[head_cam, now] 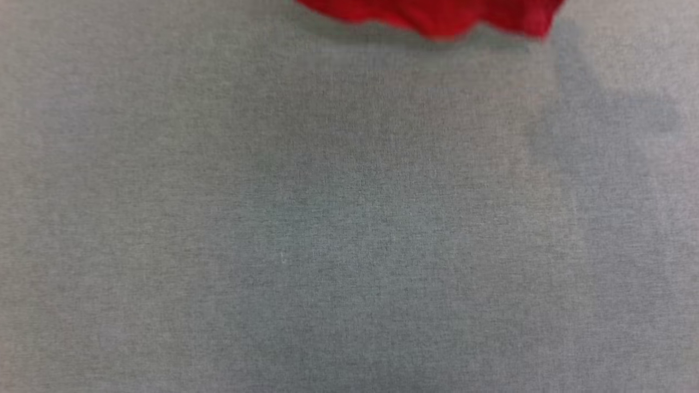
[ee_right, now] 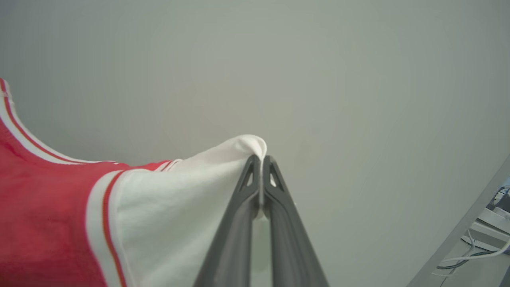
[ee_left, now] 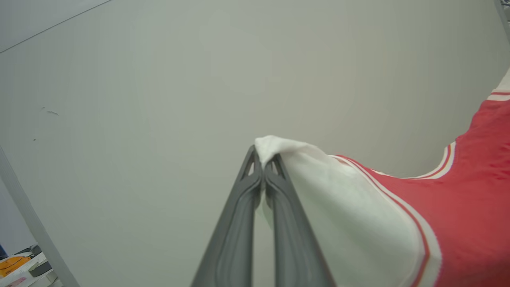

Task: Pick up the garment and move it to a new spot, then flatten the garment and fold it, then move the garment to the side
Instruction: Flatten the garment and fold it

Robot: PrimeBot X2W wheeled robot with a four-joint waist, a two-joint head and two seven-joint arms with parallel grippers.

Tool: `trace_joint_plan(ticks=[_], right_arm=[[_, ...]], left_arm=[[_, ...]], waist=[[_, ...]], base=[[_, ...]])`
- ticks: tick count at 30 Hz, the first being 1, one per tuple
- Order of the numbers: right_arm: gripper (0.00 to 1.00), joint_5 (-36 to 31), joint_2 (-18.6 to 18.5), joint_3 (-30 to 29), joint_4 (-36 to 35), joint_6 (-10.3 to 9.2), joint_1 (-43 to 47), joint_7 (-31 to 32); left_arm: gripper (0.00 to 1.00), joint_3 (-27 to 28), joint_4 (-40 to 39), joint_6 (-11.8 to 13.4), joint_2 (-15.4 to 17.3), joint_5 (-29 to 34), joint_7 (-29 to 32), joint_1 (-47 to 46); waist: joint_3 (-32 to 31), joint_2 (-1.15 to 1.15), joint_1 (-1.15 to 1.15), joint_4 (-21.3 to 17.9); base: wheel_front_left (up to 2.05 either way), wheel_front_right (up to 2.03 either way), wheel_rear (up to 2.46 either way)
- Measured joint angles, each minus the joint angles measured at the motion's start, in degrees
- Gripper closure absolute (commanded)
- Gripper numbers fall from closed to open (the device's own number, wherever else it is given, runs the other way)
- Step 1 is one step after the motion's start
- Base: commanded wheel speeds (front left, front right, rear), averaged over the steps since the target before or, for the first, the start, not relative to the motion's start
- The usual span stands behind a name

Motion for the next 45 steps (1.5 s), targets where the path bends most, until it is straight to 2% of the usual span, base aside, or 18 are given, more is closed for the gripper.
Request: trace_joint_plan(ticks=[6, 10, 15, 19, 24, 29, 38, 45], right_arm=[[1.00, -2.09, 2.08, 3.27, 7.39, 0.00, -8.87, -4.02], [1.00, -2.26, 3.54, 5.43, 12.50, 0.00, -12.10, -6.43], [1.00, -0.93, 5.26, 8.22, 17.20, 0.00, -12.04, -9.93], [1.00, 1.42, 6.64, 10.65, 19.27, 0.00, -8.73, -12.70], [1.00, 5.13, 8.42, 13.94, 20.12, 0.00, -1.20, -15.92], [1.00, 9.18, 7.72, 16.58, 18.60, 0.00, 6.48, -18.16], [1.00, 14.77, 3.71, 21.90, 11.37, 0.00, 25.87, -19.41], [1.00, 16.99, 0.19, 22.35, 5.98, 0.00, 42.43, -19.37]], left_arm=[[1.00, 0.45, 6.59, -1.81, -1.37, 0.73, -2.41, -5.69], [1.00, 0.49, 10.27, -2.71, -1.86, 0.66, -3.42, -6.35], [1.00, 0.23, 13.26, -3.30, -3.01, 0.11, -4.71, -5.41], [1.00, 0.52, 13.65, -3.31, -3.33, -0.63, -5.41, -0.36], [1.00, 2.74, 10.85, -2.85, -2.80, -0.84, -5.69, 9.31], [1.00, 6.45, 4.56, -1.66, -0.89, -1.07, -5.69, 21.07], [1.00, 10.10, -5.39, 2.69, 0.63, -1.45, -5.69, 50.19], [1.00, 13.08, -9.56, 5.44, 0.15, -2.86, -5.69, 69.35]], waist=[[3.89, 0.00, 0.00, -0.70], [5.98, 0.00, 0.00, -1.10], [7.66, 0.00, 0.01, -1.54], [7.44, 0.00, 0.01, -1.70], [5.91, 0.00, 0.00, -1.52], [3.84, 0.00, 0.00, -1.06], [-2.37, 0.00, -0.01, -0.19], [-7.77, 0.00, -0.01, 0.17]], base=[[0.00, 0.00, 0.00], [0.00, 0.00, 0.00], [0.00, 0.00, 0.00], [0.00, 0.00, 0.00], [0.00, 0.00, 0.00], [0.00, 0.00, 0.00], [0.00, 0.00, 0.00], [0.00, 0.00, 0.00]])
